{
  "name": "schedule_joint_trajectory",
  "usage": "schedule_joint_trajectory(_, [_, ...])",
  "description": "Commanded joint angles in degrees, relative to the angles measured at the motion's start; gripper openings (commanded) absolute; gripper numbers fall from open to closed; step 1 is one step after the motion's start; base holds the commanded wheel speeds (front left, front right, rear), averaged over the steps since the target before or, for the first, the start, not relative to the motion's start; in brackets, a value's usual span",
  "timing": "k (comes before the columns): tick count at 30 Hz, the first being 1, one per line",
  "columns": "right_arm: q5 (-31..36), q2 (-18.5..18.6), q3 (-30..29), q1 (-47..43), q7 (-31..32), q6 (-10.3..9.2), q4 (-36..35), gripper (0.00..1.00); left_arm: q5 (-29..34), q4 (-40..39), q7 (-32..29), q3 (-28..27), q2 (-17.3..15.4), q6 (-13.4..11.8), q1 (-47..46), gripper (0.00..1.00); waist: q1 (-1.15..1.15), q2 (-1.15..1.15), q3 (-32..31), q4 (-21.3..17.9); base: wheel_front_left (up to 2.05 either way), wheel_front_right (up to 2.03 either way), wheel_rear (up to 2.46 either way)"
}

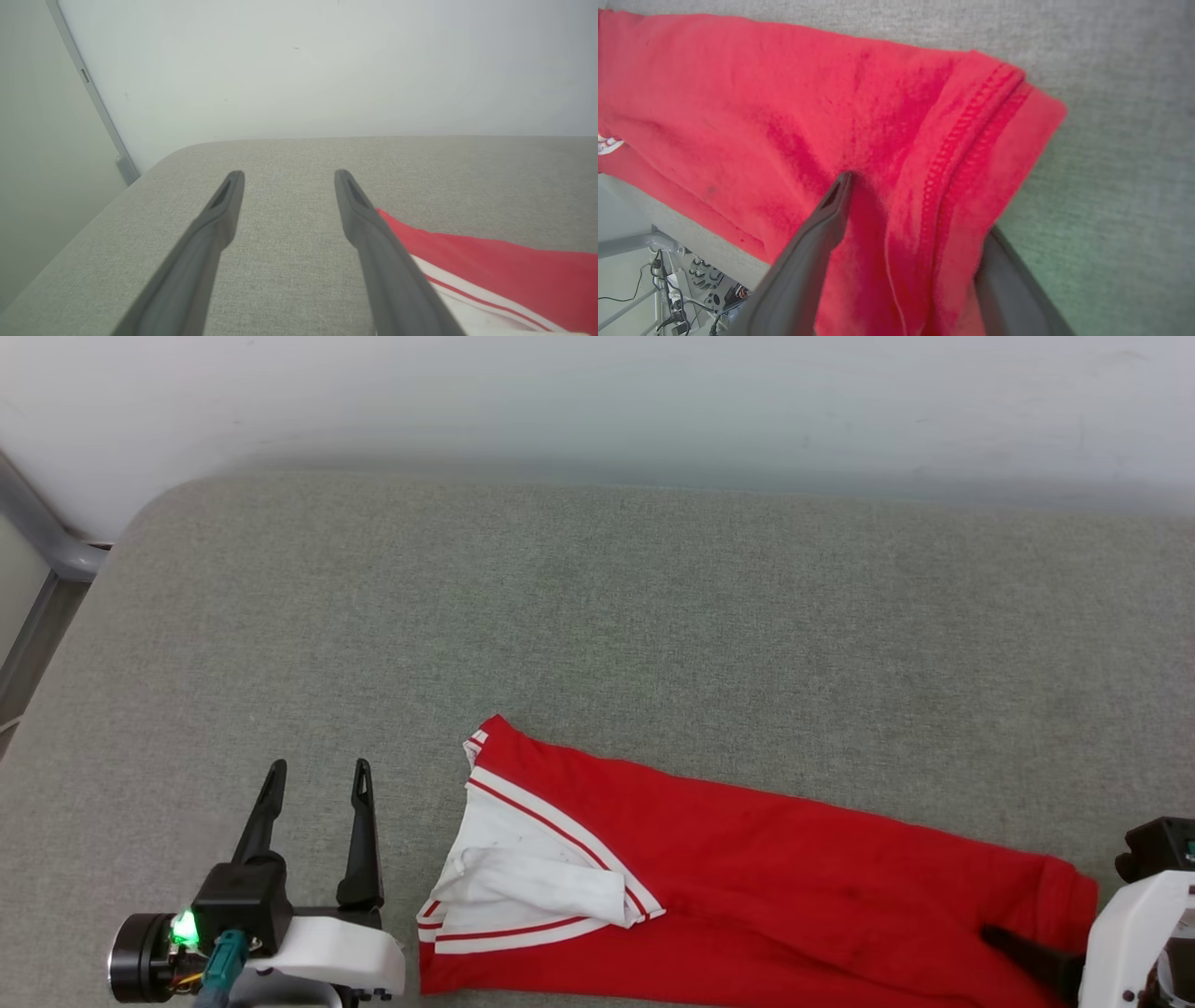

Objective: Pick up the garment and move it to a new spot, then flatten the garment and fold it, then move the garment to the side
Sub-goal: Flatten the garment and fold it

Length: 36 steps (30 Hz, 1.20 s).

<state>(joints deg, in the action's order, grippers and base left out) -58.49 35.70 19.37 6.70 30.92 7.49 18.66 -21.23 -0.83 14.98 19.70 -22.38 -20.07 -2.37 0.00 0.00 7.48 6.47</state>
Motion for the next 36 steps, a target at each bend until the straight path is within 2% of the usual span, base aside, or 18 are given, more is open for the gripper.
schedule_joint_trajectory(1, [-0.9, -2.2, 2.7, 0.0, -0.4, 0.00, 0.9, 1.00, 1.6, -0.4, 0.3, -1.6, 1.6, 1.1, 1.3, 1.00, 0.00, 0.00, 0.0, 0.1, 0.00, 0.00, 0.00])
schedule_joint_trajectory(9, [0.1, -2.7, 7.5, 1.9, -5.2, 0.06, 3.2, 1.00, 7.7, 0.3, 0.3, -6.7, 6.6, 5.3, 3.6, 1.00, 0.00, 0.00, -0.1, 0.2, 0.00, 0.00, 0.00])
schedule_joint_trajectory(10, [0.3, -2.6, 8.1, 2.0, -5.9, 0.06, 3.6, 0.54, 8.4, 0.3, 0.3, -7.4, 7.2, 5.7, 3.7, 1.00, 0.00, 0.00, -0.2, 0.3, 0.00, 0.00, 0.00])
schedule_joint_trajectory(11, [0.4, -2.5, 8.4, 2.1, -6.7, 0.06, 4.0, 0.19, 9.2, 0.5, 0.3, -8.0, 7.8, 6.2, 4.0, 1.00, 0.00, 0.00, -0.3, 0.2, 0.00, 0.00, 0.00])
schedule_joint_trajectory(12, [0.2, -2.5, 8.9, 2.3, -7.2, 0.06, 4.3, 0.00, 9.9, 0.6, 0.3, -8.5, 8.3, 6.7, 4.3, 1.00, 0.00, 0.00, -0.4, 0.2, 0.00, 0.00, 0.00])
schedule_joint_trajectory(15, [0.0, -1.0, 9.3, 2.6, -9.0, -0.03, 5.9, 0.00, 11.6, 0.9, 0.3, -9.9, 9.7, 8.1, 4.9, 1.00, 0.00, 0.00, -0.9, 0.1, 0.00, 0.00, 0.00])
schedule_joint_trajectory(21, [-0.9, 4.3, 7.9, 3.5, -11.6, -0.14, 9.5, 0.00, 14.3, 1.1, 0.3, -12.1, 11.7, 10.3, 5.9, 1.00, 0.00, 0.00, -1.7, -0.1, 0.00, 0.00, 0.00])
schedule_joint_trajectory(29, [-0.1, 9.6, 7.3, 4.5, -12.7, -0.09, 14.9, 0.00, 17.6, 2.0, 0.2, -13.7, 13.1, 11.2, 6.7, 1.00, 0.00, 0.00, -2.8, -0.3, 0.00, 0.00, 0.00])
schedule_joint_trajectory(32, [-1.2, 10.5, 7.2, 4.2, -13.2, -0.07, 14.3, 0.00, 18.1, 2.3, 0.2, -14.0, 13.4, 11.4, 7.0, 1.00, 0.00, 0.00, -3.4, -0.5, 0.00, 0.00, 0.00])
schedule_joint_trajectory(36, [-3.4, 11.3, 7.6, 2.9, -12.7, -0.04, 10.0, 0.00, 18.5, 2.7, 0.2, -14.3, 13.9, 11.9, 7.8, 1.00, 0.00, 0.00, -4.1, -0.9, 0.00, 0.00, 0.00])
